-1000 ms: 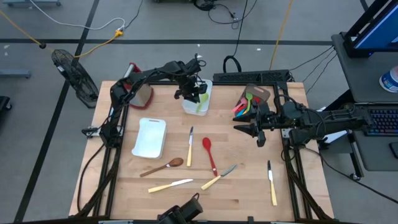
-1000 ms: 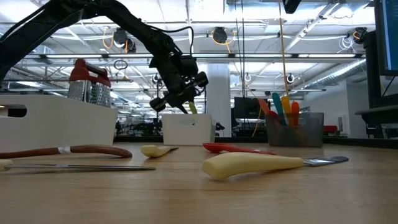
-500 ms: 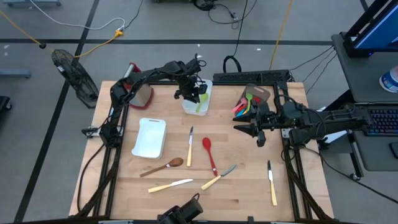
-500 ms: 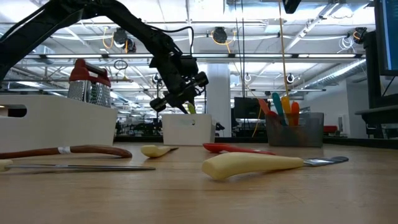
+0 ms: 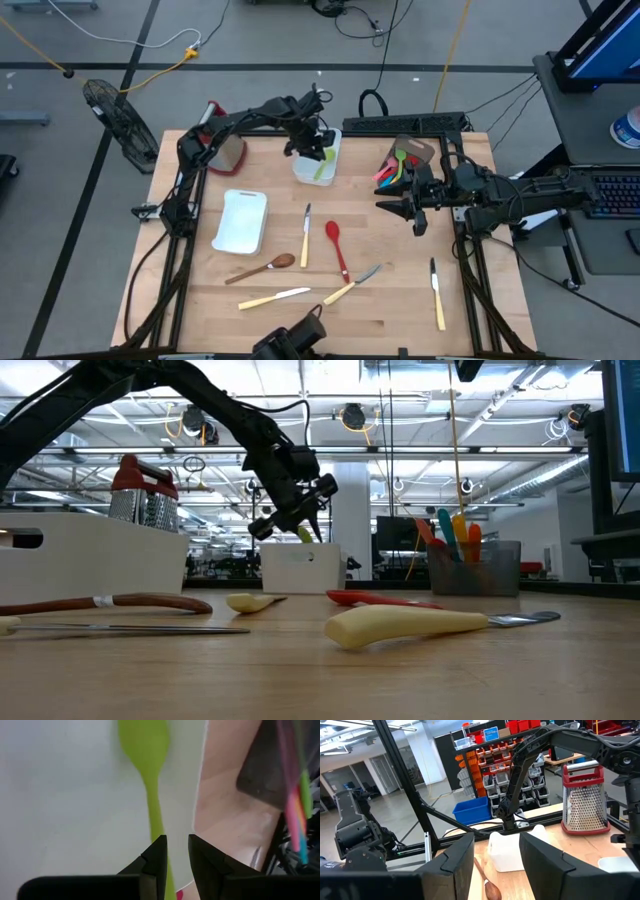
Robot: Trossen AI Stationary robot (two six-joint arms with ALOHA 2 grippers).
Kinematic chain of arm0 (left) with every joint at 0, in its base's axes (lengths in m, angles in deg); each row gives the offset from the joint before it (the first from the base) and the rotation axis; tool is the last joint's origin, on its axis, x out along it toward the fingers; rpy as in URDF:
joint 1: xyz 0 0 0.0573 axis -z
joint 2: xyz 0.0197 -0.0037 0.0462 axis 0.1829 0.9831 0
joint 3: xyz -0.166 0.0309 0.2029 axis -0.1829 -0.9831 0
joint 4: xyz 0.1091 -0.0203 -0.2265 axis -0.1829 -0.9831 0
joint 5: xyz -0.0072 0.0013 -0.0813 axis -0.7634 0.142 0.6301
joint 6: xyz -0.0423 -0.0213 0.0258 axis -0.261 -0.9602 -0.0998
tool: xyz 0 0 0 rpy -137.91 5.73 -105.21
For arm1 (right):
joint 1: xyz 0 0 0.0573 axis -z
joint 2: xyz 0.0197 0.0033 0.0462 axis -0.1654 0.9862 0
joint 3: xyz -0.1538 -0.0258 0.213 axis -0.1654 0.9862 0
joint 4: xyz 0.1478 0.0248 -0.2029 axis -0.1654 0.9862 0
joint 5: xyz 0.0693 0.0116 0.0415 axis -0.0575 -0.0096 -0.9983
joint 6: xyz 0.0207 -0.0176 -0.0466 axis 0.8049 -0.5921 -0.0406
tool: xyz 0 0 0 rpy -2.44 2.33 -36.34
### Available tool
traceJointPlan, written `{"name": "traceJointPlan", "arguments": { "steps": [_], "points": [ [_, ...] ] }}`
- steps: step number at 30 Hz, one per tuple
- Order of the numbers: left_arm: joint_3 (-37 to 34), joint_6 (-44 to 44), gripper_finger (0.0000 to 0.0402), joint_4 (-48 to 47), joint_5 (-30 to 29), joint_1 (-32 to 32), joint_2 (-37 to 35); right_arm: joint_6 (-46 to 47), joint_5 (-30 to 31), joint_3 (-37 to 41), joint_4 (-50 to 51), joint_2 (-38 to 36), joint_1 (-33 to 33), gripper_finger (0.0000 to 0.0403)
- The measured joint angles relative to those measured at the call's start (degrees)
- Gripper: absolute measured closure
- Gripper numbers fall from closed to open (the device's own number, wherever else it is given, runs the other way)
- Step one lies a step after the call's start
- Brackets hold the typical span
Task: Pick & Place Kitchen Items
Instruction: Put the red serving spoon into the top white bin
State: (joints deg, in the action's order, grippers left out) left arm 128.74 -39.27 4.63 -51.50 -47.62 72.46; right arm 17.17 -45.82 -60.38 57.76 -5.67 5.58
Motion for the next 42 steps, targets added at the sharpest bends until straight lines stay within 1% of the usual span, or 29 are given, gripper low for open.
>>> {"name": "traceJointPlan", "arguments": {
  "steps": [5,10,12,15,21,25,28,37,42],
  "points": [
    [0.28,0.63,0.0318,0.22,0.27,-0.19,-0.57,0.12,0.00,0.00,0.02,-0.02,-0.01,0.0250],
    [0.30,2.92,0.0318,-0.76,-1.33,0.45,-3.85,0.15,-0.02,0.00,0.51,-0.02,-0.02,0.0250],
    [0.31,4.00,0.0318,-1.61,-3.55,1.32,-5.98,0.17,-0.02,0.00,1.10,0.00,-0.02,0.0250],
    [0.31,5.46,0.0318,-1.86,-8.36,3.27,-9.98,0.56,-0.02,0.00,1.14,0.00,-0.02,0.0250],
    [0.35,7.82,0.0318,-1.92,-16.36,8.15,-18.26,1.73,-0.04,0.00,1.31,0.00,-0.02,0.0250],
    [0.35,9.15,0.0318,-1.94,-19.47,11.33,-23.22,1.70,-0.04,0.00,1.33,0.00,-0.01,0.0250],
    [0.35,12.64,0.0319,-1.91,-21.48,13.85,-26.43,1.72,-0.04,0.00,1.36,0.00,-0.02,0.0250],
    [0.35,19.26,0.0319,-3.16,-22.32,19.58,-32.45,1.80,-0.04,0.00,1.15,0.00,-0.02,0.0250],
    [0.35,23.95,0.0320,-3.10,-22.27,22.13,-33.43,6.18,-0.02,0.00,-0.20,0.28,-0.02,0.0250]
  ]
}}
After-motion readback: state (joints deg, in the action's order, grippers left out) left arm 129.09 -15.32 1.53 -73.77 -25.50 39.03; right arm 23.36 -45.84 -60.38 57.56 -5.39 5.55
